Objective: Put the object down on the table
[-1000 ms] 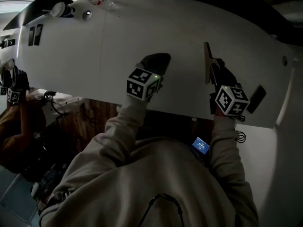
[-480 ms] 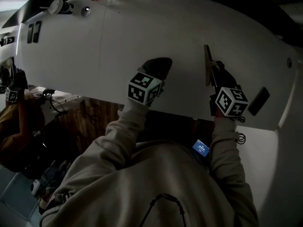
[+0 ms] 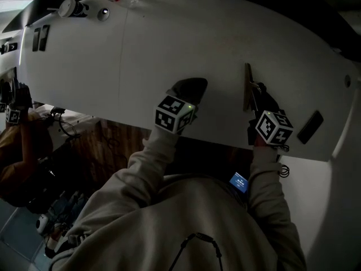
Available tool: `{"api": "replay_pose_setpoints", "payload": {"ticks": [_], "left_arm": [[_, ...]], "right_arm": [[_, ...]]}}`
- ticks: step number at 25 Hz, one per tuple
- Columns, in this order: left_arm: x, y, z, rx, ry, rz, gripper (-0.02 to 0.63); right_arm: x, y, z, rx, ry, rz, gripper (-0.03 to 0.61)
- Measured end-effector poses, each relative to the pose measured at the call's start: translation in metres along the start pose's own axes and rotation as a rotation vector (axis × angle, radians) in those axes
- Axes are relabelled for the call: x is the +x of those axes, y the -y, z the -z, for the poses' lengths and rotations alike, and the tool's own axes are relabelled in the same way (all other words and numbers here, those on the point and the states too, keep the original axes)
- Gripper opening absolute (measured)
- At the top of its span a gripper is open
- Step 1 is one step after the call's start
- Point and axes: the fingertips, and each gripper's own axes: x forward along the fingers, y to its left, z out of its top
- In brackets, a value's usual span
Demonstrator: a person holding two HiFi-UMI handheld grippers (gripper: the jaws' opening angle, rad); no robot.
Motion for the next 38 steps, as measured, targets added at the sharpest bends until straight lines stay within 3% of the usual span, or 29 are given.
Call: {"api": "replay_pose_setpoints", "payload": {"ticks": [6, 11, 16, 21, 25, 29, 33, 38], "left_arm": [[0.0, 0.001, 0.003, -0.004, -0.003, 0.01, 0.003], [-0.004, -0.004, -0.003, -0.01, 0.013, 0.005, 0.003], [-0.003, 0.0, -0.004, -0.01, 0.01, 0.015, 0.003], [-0.006, -0.001, -0.007, -0.012, 0.02, 0.011, 0.003], [-0.007, -0.002, -0.013, -0.009, 0.028, 0.011, 0.003], [-0.01, -0.005, -0.012, -0.019, 0.028, 0.006, 0.003], [-0.012, -0.005, -0.016, -0.017, 0.03, 0.008, 0.003], [-0.021, 0.003, -0.031, -0.008, 0.036, 0.01, 0.003]], "right_arm": [[0.006, 0.003, 0.009, 0.089, 0.003, -0.031, 0.095], [0.007, 0.007, 0.008, 0.023, 0.008, 0.035, 0.095], [0.002, 0.022, 0.0, -0.034, 0.025, 0.12, 0.157], [-0.008, 0.036, -0.007, -0.001, 0.059, 0.163, 0.165], [-0.011, 0.037, -0.008, -0.009, 0.069, 0.171, 0.111], [-0.01, 0.027, -0.011, -0.021, 0.061, 0.158, 0.1], [-0.011, 0.02, -0.02, -0.057, 0.055, 0.146, 0.027], [-0.019, 0.011, -0.026, -0.05, 0.051, 0.124, 0.02]]}}
